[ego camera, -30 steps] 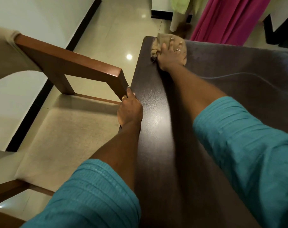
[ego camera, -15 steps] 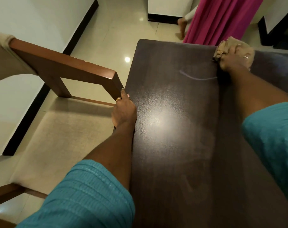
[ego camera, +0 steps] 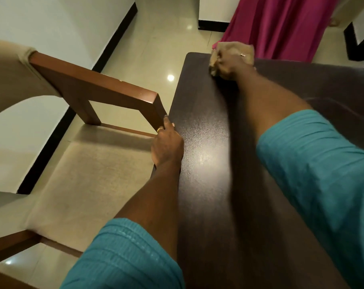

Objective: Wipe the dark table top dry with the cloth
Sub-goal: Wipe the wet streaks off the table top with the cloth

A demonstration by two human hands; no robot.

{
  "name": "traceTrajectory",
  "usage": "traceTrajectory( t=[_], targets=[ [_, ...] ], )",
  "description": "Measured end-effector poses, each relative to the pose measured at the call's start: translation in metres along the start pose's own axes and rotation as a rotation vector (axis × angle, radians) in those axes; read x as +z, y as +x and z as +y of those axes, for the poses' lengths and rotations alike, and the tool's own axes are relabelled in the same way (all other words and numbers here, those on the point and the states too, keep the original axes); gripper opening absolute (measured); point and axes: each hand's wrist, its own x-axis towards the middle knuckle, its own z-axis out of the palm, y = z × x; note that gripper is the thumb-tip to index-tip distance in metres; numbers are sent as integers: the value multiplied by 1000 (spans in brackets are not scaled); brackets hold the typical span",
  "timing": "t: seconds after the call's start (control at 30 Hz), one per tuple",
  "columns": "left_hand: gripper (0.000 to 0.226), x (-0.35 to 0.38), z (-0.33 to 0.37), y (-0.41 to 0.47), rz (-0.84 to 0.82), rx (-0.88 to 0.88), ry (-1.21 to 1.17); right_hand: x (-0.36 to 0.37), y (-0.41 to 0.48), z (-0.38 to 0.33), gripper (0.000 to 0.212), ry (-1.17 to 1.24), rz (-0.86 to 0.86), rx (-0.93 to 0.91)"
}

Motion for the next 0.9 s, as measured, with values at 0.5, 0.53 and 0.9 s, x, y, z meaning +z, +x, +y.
traceTrajectory(
  t=[0.5,0.53,0.9],
  targets=[
    [45,1,1,2,14,-15,-64,42,8,-30,54,-91,-74,-52],
    [45,2,1,2,14,-12,-67,40,7,-22,54,-89,-69,-30],
    [46,4,-3,2,16,1,-57,7,-25,105,56,-26,23,284]
  ],
)
